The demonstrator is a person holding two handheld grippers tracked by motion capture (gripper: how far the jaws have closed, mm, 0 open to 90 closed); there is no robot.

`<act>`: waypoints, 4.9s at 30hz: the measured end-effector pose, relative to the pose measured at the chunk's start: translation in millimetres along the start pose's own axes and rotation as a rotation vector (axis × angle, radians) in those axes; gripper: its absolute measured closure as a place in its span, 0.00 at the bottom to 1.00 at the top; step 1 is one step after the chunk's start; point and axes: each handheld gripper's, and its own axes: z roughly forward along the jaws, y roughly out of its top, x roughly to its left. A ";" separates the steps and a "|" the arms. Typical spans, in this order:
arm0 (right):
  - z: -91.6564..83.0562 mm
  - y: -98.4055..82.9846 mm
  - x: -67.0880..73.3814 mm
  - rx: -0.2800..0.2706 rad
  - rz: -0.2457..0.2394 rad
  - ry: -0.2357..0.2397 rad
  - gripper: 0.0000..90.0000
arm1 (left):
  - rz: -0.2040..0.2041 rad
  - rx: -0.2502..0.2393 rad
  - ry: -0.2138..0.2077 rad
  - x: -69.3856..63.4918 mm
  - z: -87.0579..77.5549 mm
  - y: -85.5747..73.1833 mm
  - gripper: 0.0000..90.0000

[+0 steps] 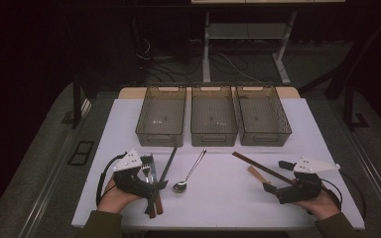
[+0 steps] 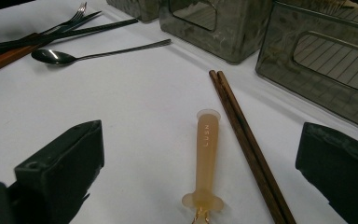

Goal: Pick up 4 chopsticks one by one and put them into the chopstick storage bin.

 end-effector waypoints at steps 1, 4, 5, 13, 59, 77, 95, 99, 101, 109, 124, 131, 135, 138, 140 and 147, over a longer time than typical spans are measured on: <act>0.0 0.0 0.0 0.000 0.000 0.000 0.01 | 0.000 0.002 0.002 0.1 -0.2 0.3 0.00; -0.4 0.1 0.3 -0.001 0.001 0.004 0.01 | 0.003 0.006 0.010 -0.5 -0.5 0.9 0.00; -0.1 0.3 0.4 0.000 0.000 0.003 0.02 | 0.002 0.008 0.011 -0.3 -0.4 1.0 0.00; 2.0 0.1 -1.0 0.003 -0.004 0.003 0.02 | -0.008 0.021 0.034 3.0 1.2 1.9 0.02; 5.6 0.4 1.2 0.014 -0.003 0.003 0.02 | -0.057 0.115 0.146 27.3 42.6 19.4 0.54; 5.9 0.1 0.8 0.013 -0.006 0.001 0.01 | -0.093 0.232 0.181 30.4 66.1 23.8 0.68; 4.9 0.2 1.4 0.009 -0.005 -0.003 0.01 | -0.100 0.307 0.183 30.2 72.2 17.1 0.74; 4.6 0.3 1.6 0.007 -0.005 -0.002 0.01 | -0.094 0.314 0.179 29.6 73.2 16.7 0.76; 4.8 0.2 1.4 0.008 -0.007 -0.002 0.01 | -0.089 0.320 0.180 29.6 73.7 16.5 0.76; 5.0 0.3 1.3 0.009 -0.007 -0.002 0.01 | -0.078 0.323 0.189 29.1 74.1 16.5 0.78; 4.7 0.3 1.6 0.009 -0.006 -0.001 0.01 | -0.070 0.324 0.178 29.1 74.1 17.1 0.81; 4.9 0.3 1.4 0.008 -0.008 -0.001 0.01 | -0.057 0.332 0.169 29.1 74.1 17.8 0.81; 4.9 0.3 1.4 0.008 -0.008 0.000 0.01 | -0.045 0.337 0.167 27.6 74.8 18.6 0.82; 5.1 0.3 1.5 0.008 -0.008 0.001 0.01 | -0.035 0.340 0.163 26.6 75.1 19.0 0.82; 5.0 0.3 1.4 0.008 -0.009 0.001 0.01 | -0.022 0.346 0.155 26.6 75.3 19.5 0.83; 5.1 0.3 1.5 0.009 -0.009 0.004 0.02 | -0.007 0.346 0.131 24.5 76.5 20.4 0.84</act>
